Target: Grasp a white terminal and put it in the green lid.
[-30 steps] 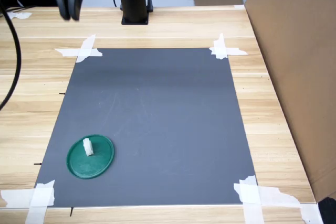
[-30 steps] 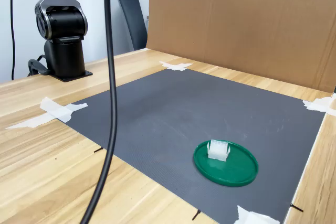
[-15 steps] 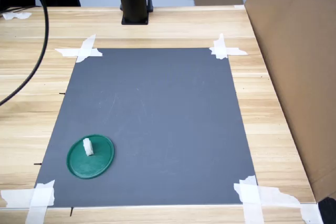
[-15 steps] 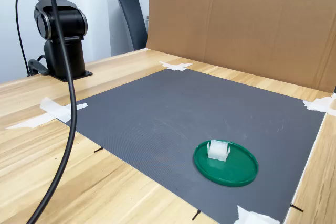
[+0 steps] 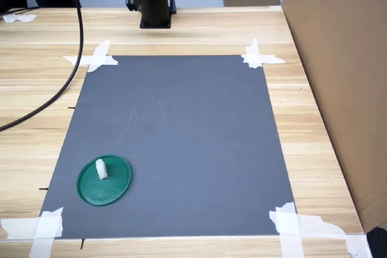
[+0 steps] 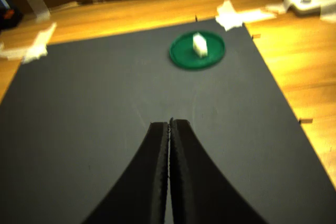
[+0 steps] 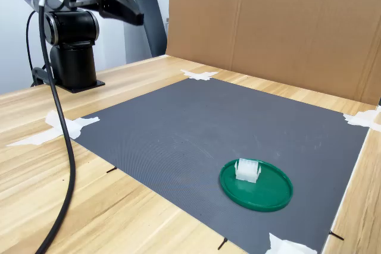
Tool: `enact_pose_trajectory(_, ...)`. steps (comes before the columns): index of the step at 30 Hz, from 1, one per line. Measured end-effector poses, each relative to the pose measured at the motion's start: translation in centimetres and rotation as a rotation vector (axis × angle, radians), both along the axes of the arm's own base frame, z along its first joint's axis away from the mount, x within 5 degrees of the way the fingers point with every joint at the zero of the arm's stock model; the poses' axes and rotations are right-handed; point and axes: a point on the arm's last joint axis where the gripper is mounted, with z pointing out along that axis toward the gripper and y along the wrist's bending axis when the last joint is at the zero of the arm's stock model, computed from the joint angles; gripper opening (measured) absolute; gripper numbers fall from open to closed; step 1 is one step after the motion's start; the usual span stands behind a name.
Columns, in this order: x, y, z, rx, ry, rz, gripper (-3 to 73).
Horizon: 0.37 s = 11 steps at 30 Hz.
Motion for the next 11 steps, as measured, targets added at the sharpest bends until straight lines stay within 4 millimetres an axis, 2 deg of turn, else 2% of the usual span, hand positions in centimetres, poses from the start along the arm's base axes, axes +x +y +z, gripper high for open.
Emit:
enact_pose_trajectory(3, -0.4, 0.1, -2.0, 0.001, 0.044, 0.009, -2.6)
enact_pose_trajectory(11, -0.9, 0.3, -3.1, 0.002, 0.057, 0.02, -2.6)
